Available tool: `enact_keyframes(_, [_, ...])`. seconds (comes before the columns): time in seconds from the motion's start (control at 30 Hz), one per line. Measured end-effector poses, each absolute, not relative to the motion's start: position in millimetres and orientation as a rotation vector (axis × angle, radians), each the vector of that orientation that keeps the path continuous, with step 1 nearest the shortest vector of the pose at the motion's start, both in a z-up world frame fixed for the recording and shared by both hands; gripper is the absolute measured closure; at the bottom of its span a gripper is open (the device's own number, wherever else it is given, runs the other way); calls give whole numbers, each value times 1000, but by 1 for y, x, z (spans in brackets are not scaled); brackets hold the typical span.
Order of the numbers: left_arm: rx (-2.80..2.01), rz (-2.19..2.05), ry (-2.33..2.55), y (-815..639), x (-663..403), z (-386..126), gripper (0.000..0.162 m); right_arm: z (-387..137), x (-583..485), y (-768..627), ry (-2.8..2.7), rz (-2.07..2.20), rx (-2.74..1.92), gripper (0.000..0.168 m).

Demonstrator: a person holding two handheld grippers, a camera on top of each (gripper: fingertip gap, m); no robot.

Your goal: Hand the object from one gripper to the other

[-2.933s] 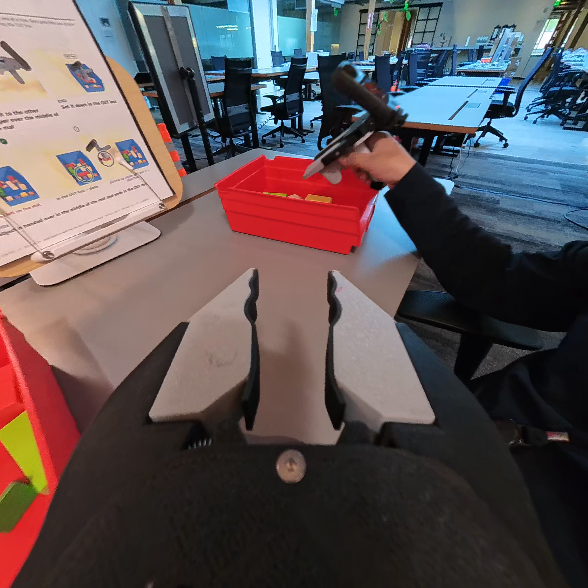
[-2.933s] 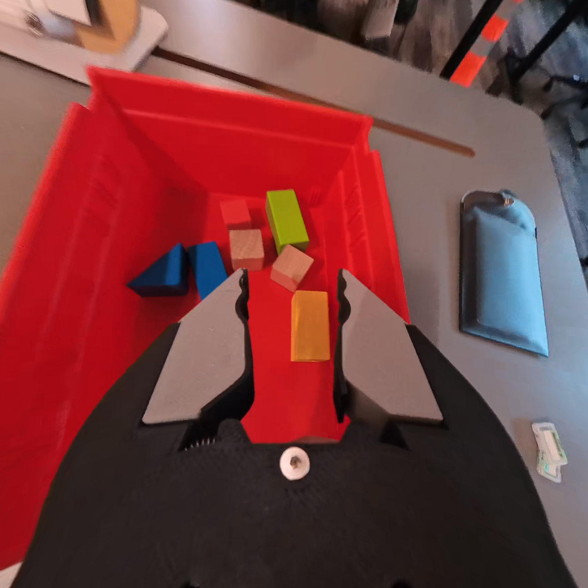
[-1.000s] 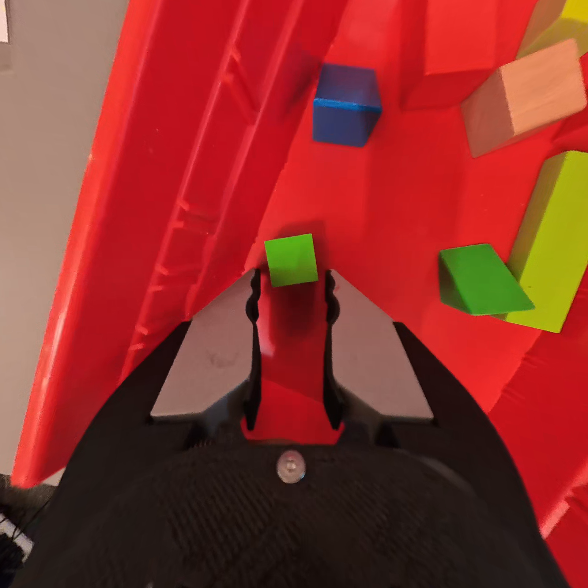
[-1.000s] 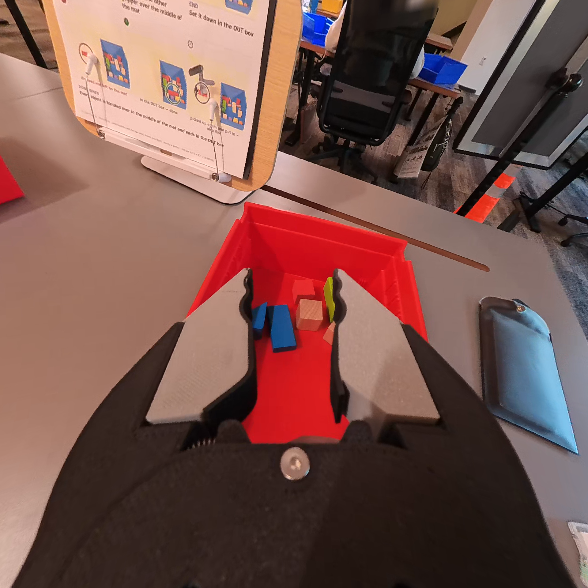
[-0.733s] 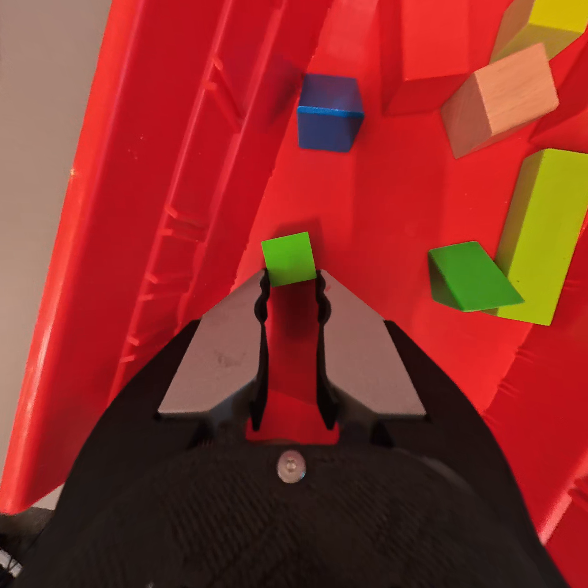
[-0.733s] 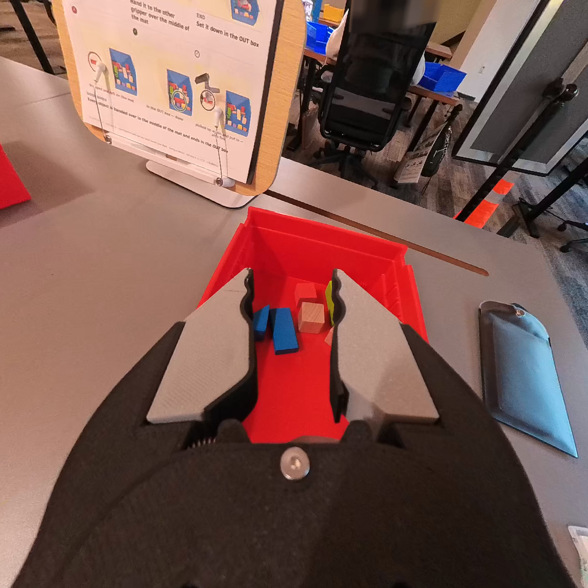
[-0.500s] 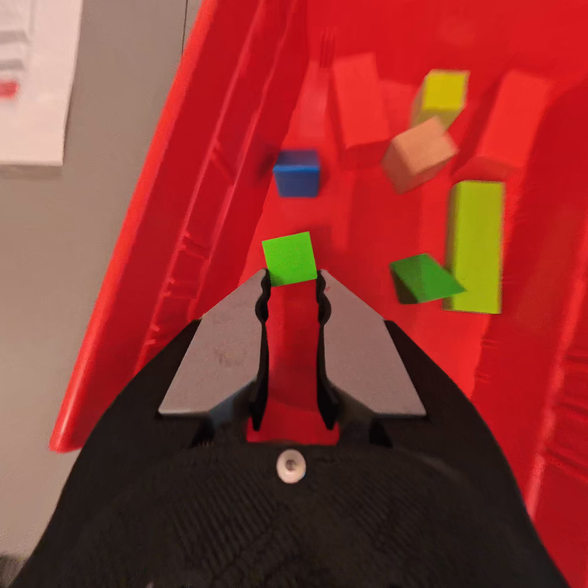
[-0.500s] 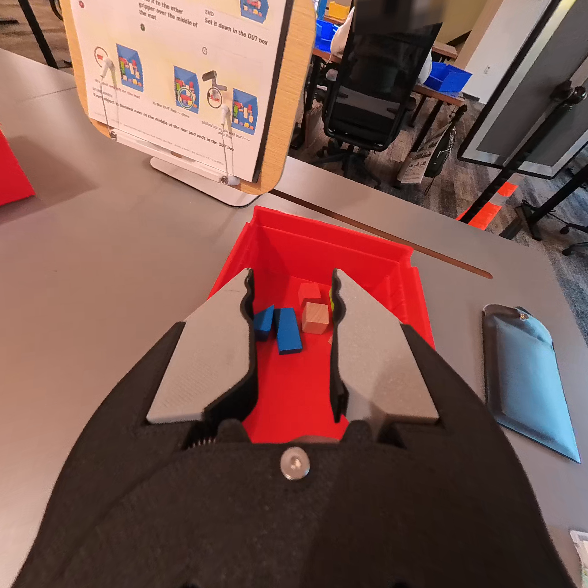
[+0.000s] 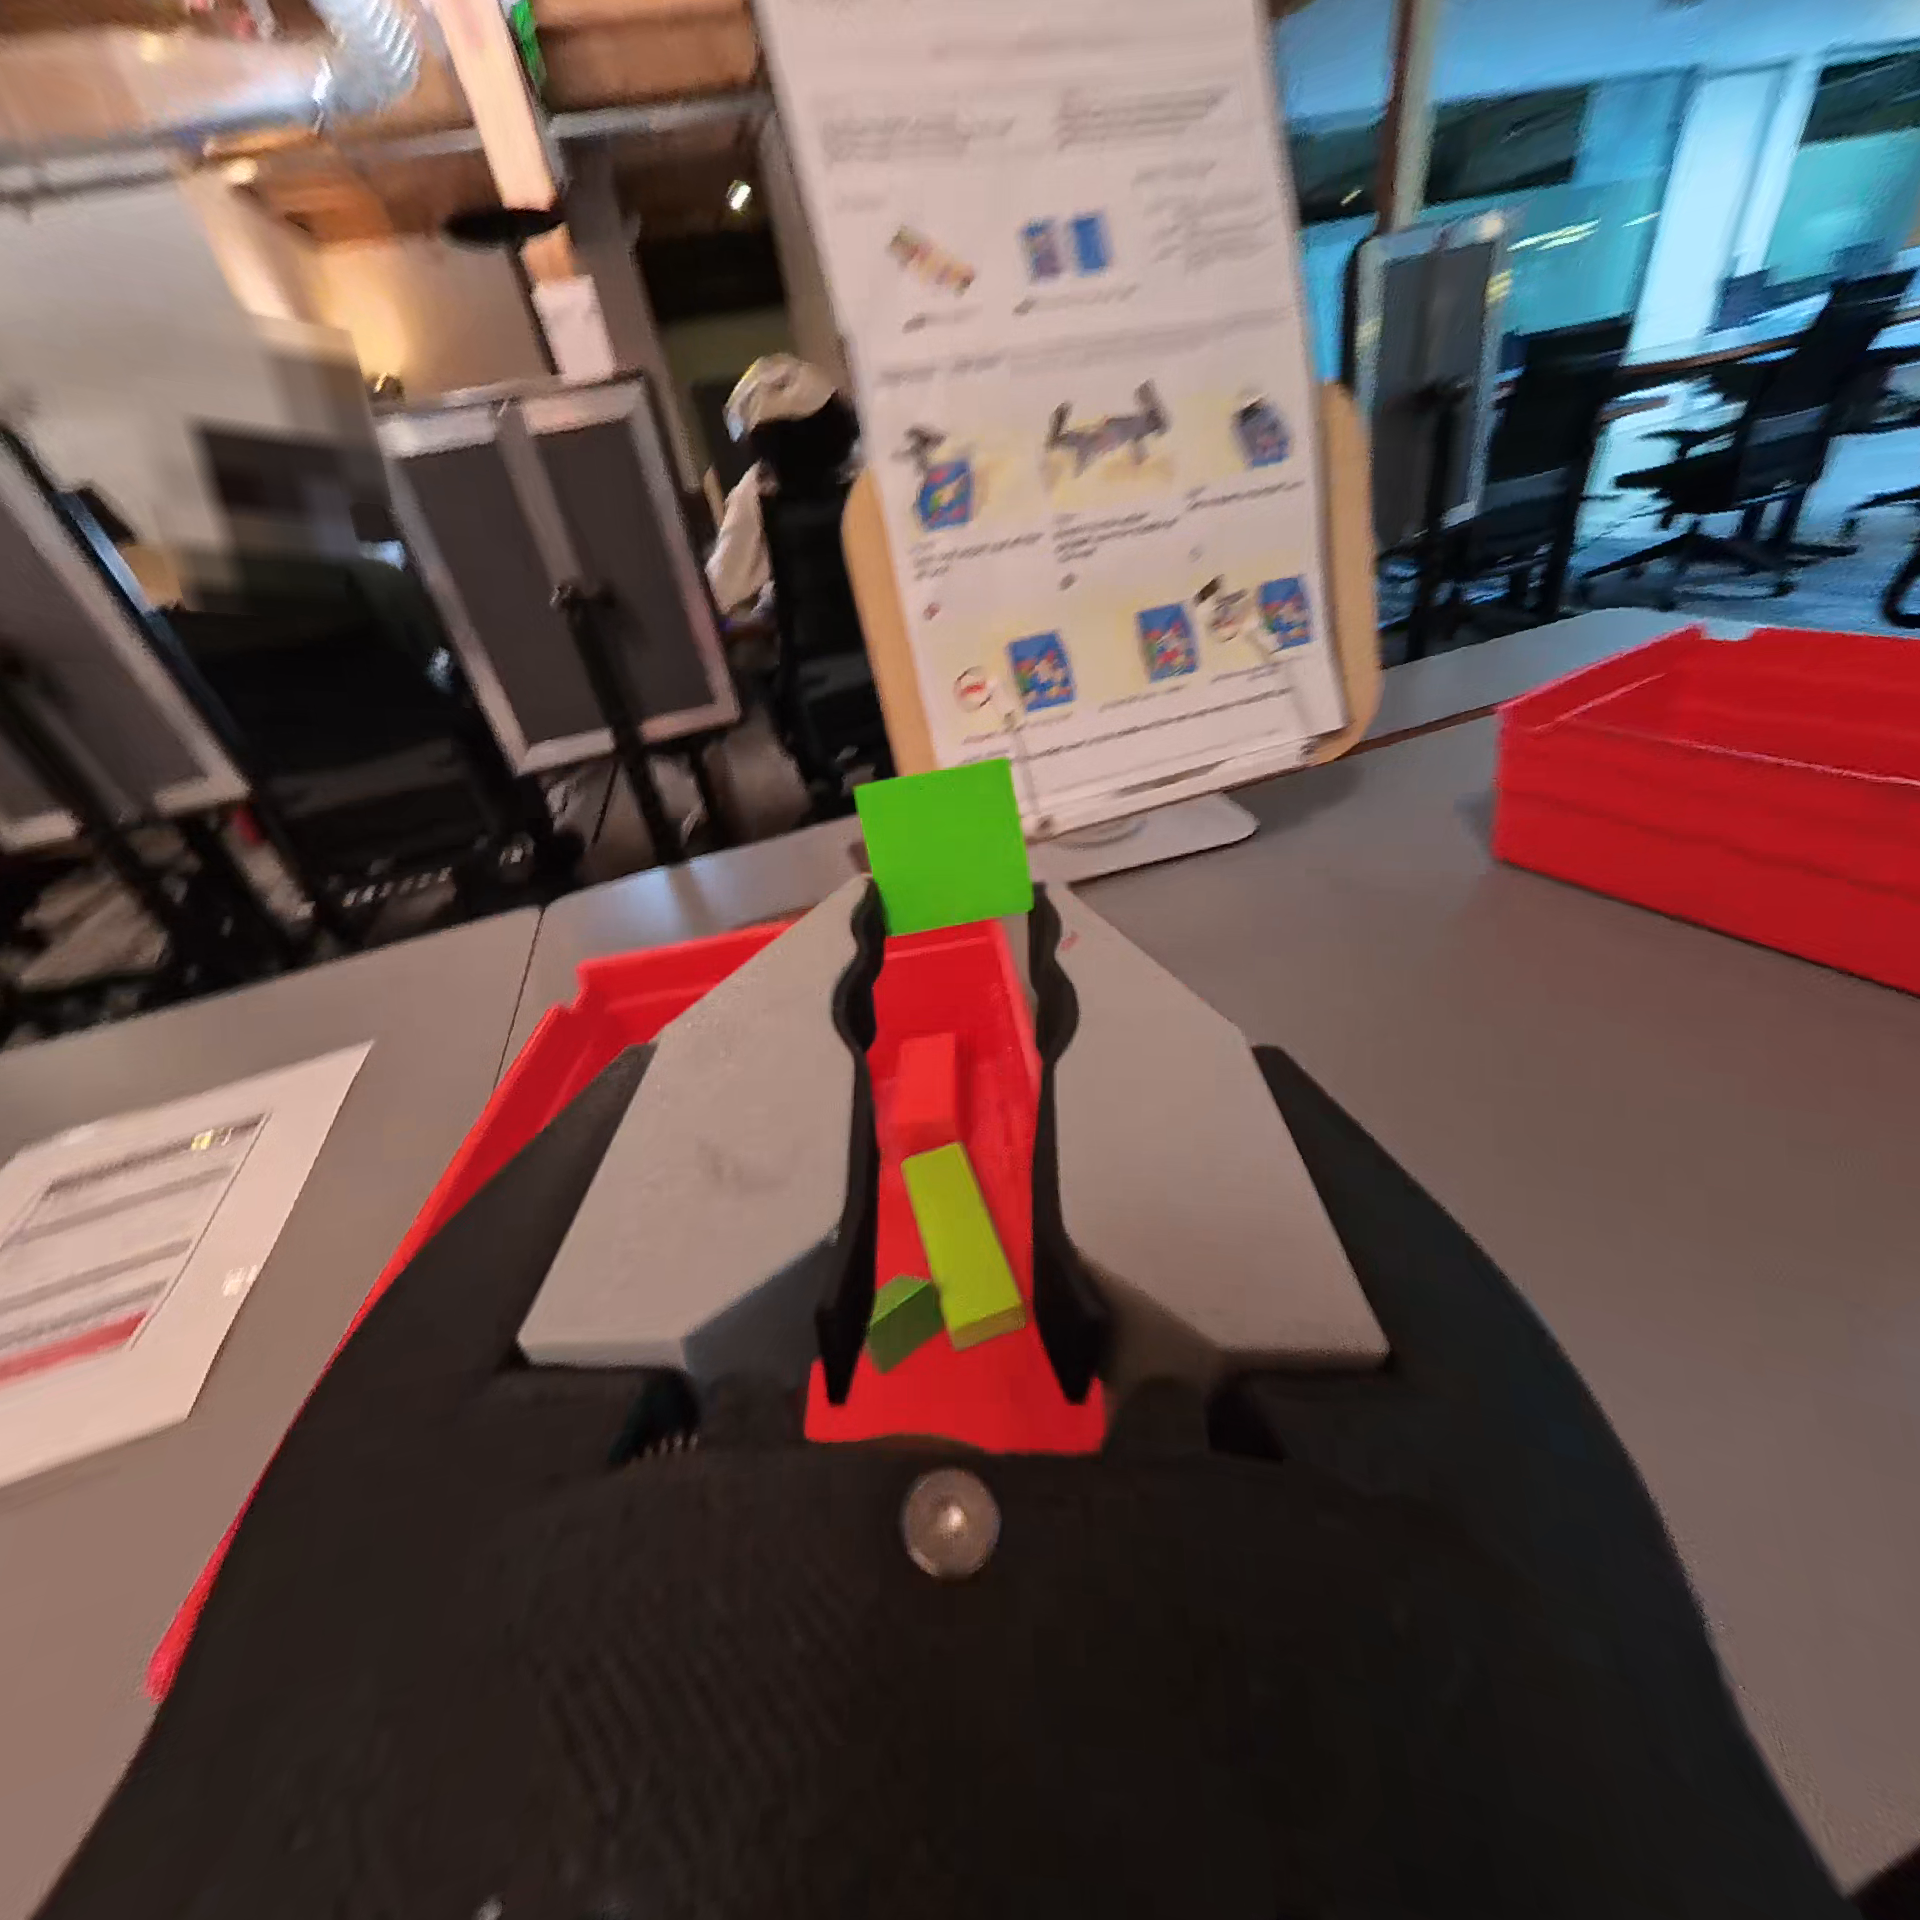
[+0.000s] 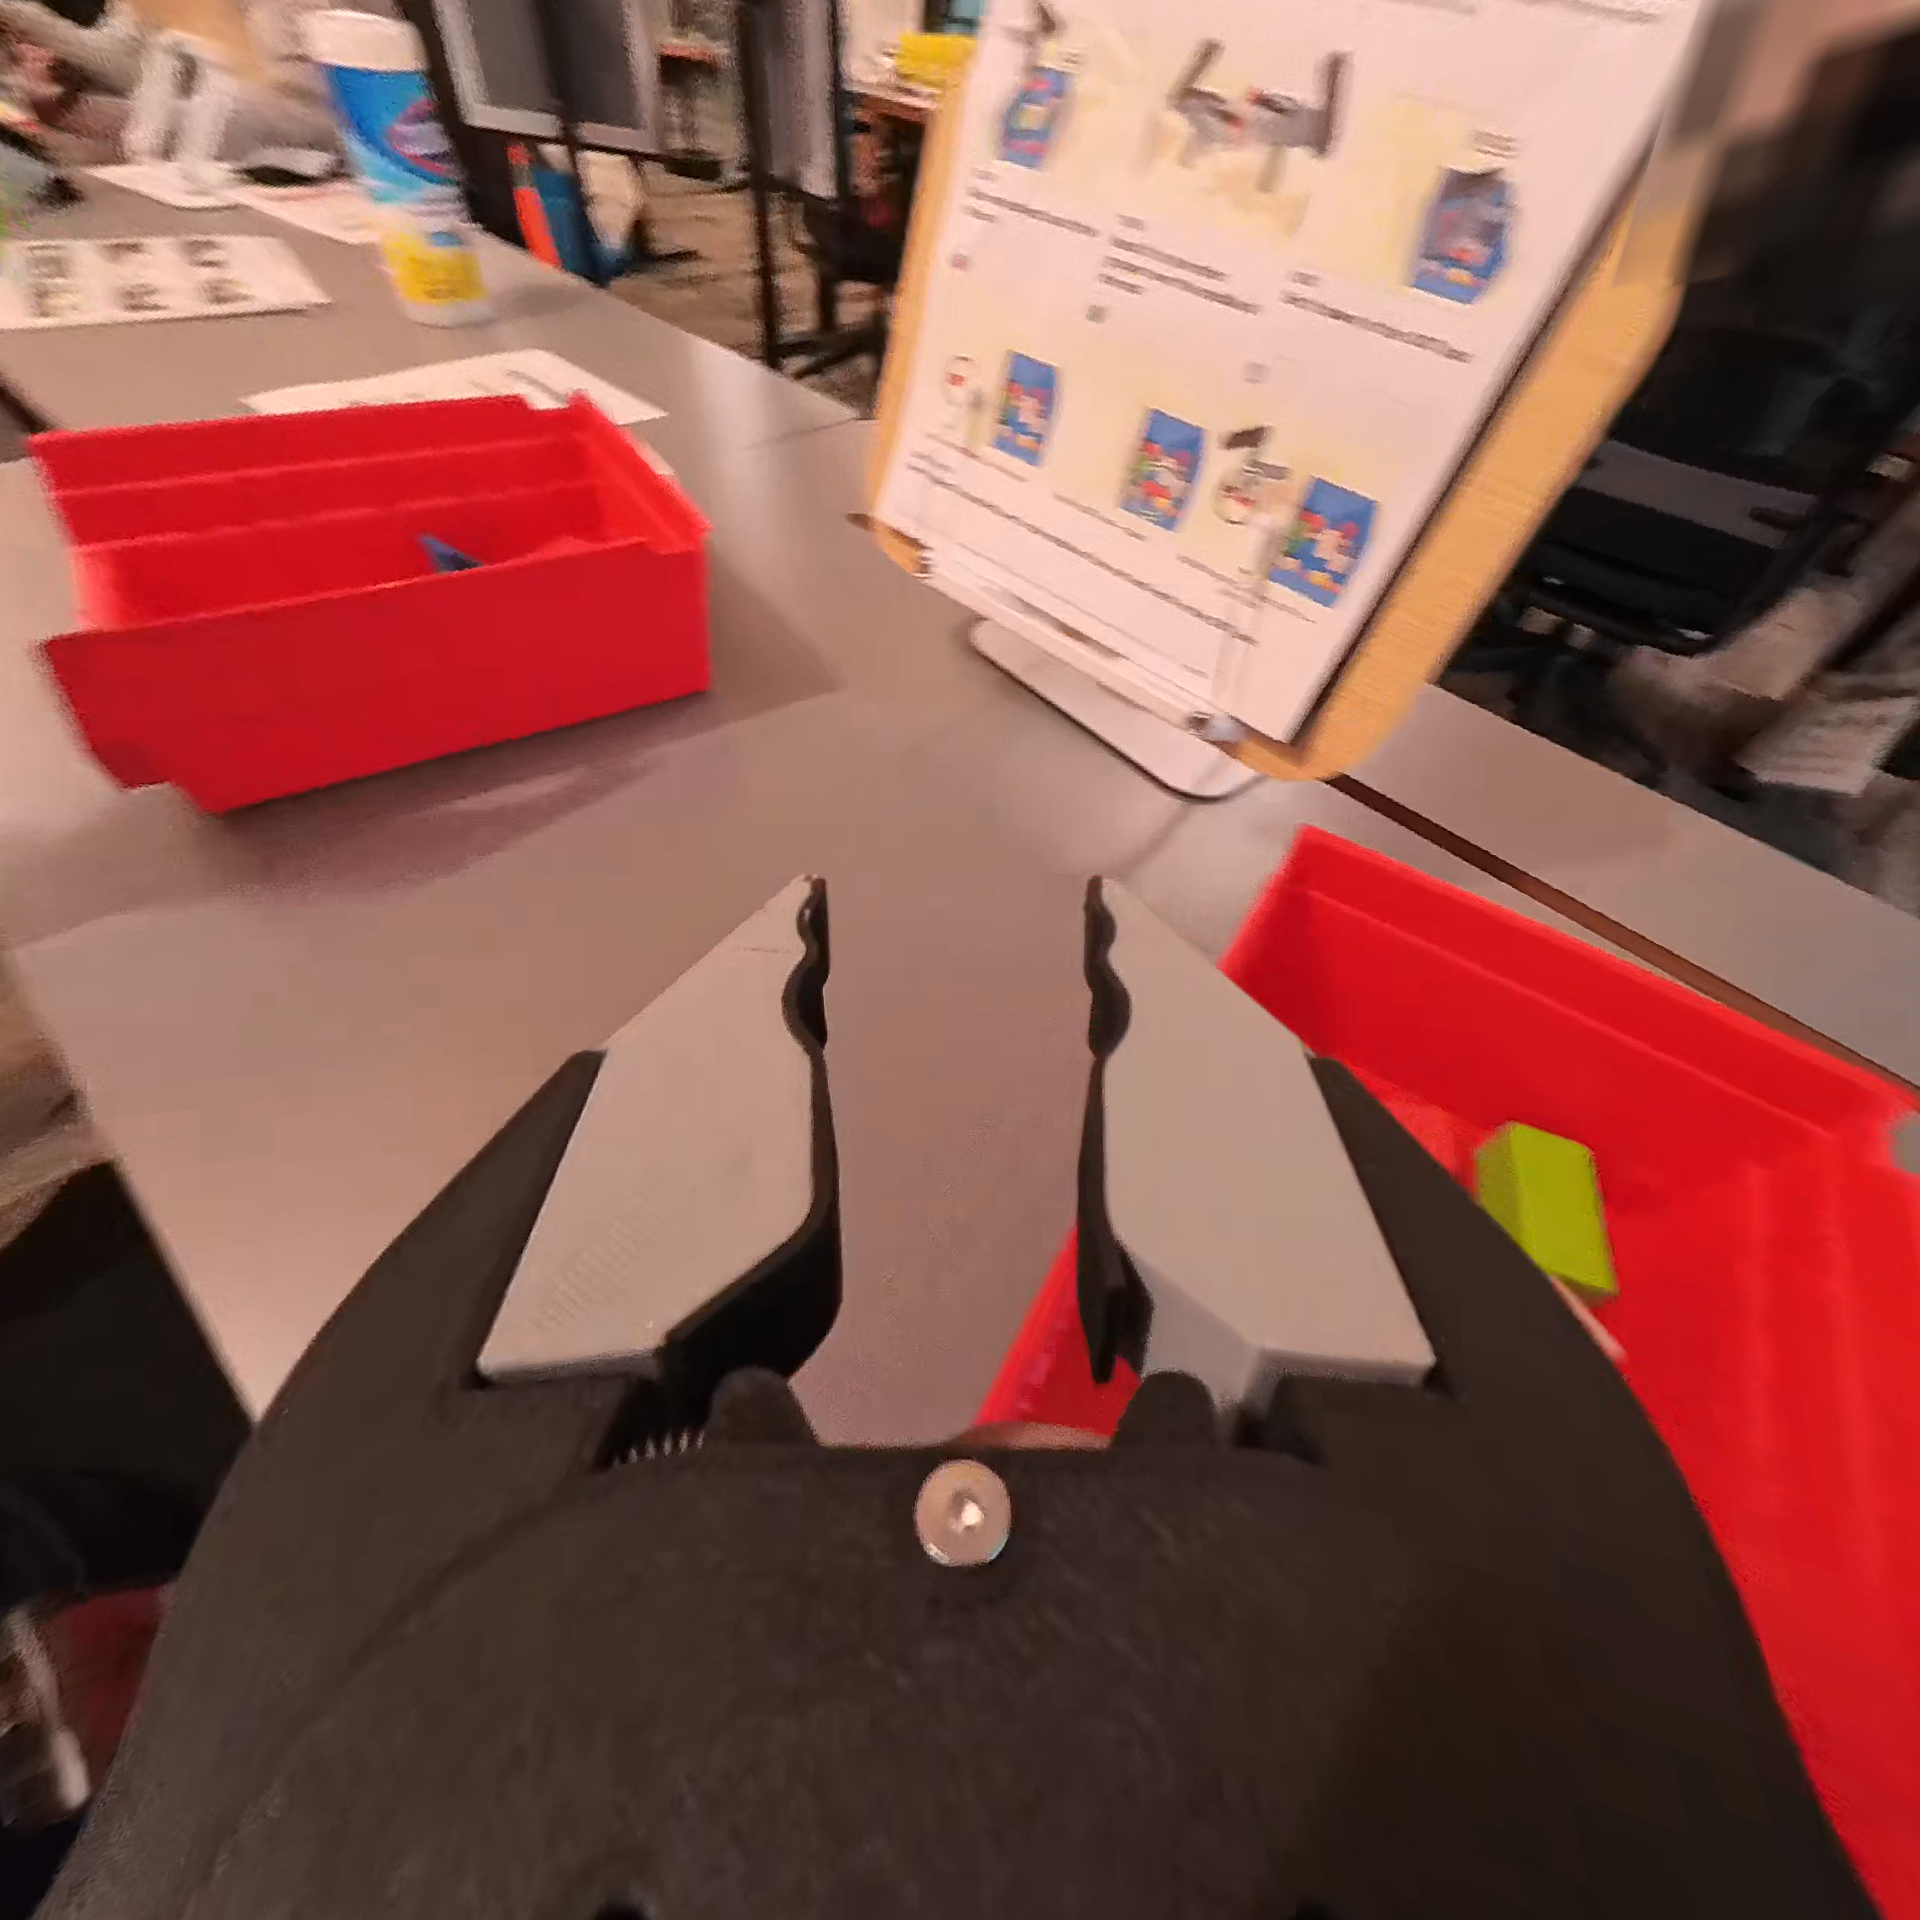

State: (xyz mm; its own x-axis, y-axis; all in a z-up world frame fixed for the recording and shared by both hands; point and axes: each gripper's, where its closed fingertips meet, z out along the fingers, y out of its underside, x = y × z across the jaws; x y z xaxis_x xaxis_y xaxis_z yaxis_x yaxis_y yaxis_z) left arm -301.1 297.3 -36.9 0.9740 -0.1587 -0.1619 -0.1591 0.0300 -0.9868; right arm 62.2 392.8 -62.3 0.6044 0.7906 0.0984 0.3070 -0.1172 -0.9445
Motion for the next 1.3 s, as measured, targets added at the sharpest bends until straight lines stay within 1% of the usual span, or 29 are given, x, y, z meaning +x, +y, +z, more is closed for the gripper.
enact_keyframes(0.1, [-1477, -20, 359, 284, -268, -29, 137, -66, 26, 360, -1057, 646, -1647, 120])
enact_keyframes(0.2, [-1363, -23, 510, 266, -225, -22, 137, -69, -17, 311, -1225, 907, -1578, 119])
enact_keyframes(0.3, [-1301, 34, 653, 253, -182, -25, 137, -72, -49, 261, -1359, 1172, -1518, 116])
enact_keyframes(0.37, [-1315, 123, 754, 252, -155, -35, 137, -73, -63, 243, -1392, 1247, -1500, 113])
enact_keyframes(0.47, [-1276, 373, 910, 250, -123, -53, 137, -73, -74, 229, -1396, 1252, -1487, 109])
enact_keyframes(0.57, [-1190, 649, 1045, 250, -99, -71, 136, -68, -76, 223, -1374, 1231, -1464, 110])
enact_keyframes(0.73, [-1121, 711, 1128, 246, -73, -83, 137, -76, -75, 235, -1349, 1117, -1514, 111])
enact_keyframes(0.93, [-1083, 746, 1154, 242, -69, -85, 137, -83, -77, 228, -1409, 1113, -1511, 124])
enact_keyframes(1.0, [-1077, 754, 1167, 242, -68, -88, 137, -86, -79, 227, -1424, 1090, -1503, 139])
enact_keyframes(1.03, [-1077, 752, 1168, 242, -68, -90, 137, -88, -79, 229, -1429, 1066, -1497, 143])
enact_keyframes(1.3, [-1166, 522, 1106, 241, -65, -88, 137, -83, -77, 227, -1411, 1209, -1512, 143])
